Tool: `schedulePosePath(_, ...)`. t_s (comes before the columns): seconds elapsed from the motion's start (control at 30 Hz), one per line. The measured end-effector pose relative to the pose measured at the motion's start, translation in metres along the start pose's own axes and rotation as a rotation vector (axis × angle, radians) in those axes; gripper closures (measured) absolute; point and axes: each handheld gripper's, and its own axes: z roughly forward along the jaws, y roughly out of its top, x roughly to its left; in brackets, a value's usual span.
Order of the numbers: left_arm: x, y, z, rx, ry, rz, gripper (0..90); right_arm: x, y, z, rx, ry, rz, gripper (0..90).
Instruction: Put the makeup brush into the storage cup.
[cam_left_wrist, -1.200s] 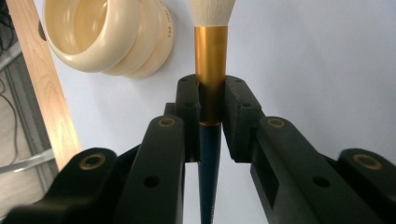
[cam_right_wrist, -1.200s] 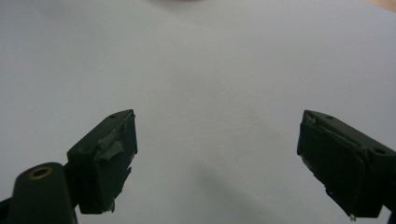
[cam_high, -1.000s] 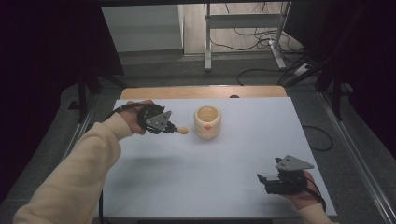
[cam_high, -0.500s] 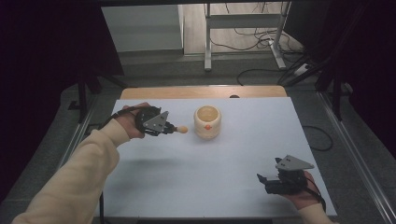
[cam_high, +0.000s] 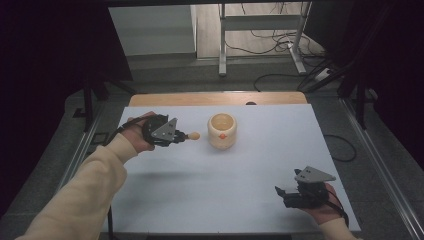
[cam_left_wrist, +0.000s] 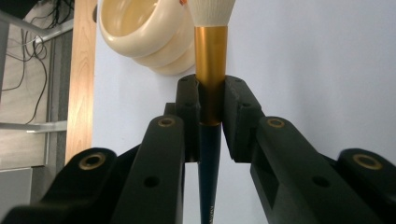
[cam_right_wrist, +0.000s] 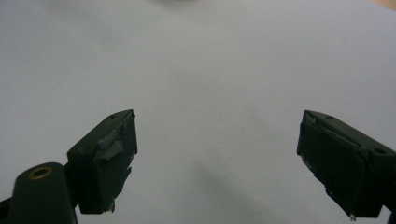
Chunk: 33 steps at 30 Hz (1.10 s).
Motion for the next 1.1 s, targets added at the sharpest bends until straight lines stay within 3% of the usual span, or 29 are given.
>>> schedulePosePath(0.2,-0.0007,0.0008,-0.002,0.006,0.016,-0.022,78.6,0.0001,0.0,0.0,0.001,-0.001,0.003,12.7)
schedulePosePath(0.43,-0.0039,0.0016,-0.0034,-0.015,0.041,-0.09,78.6,0.0,0.0,0.0001,-0.001,-0.002,0.0,12.6)
schedulePosePath(1.1,-0.0091,0.0018,-0.0055,-0.02,0.087,-0.196,78.6,0.0004,0.0004,-0.0003,-0.003,-0.005,0.001,12.6)
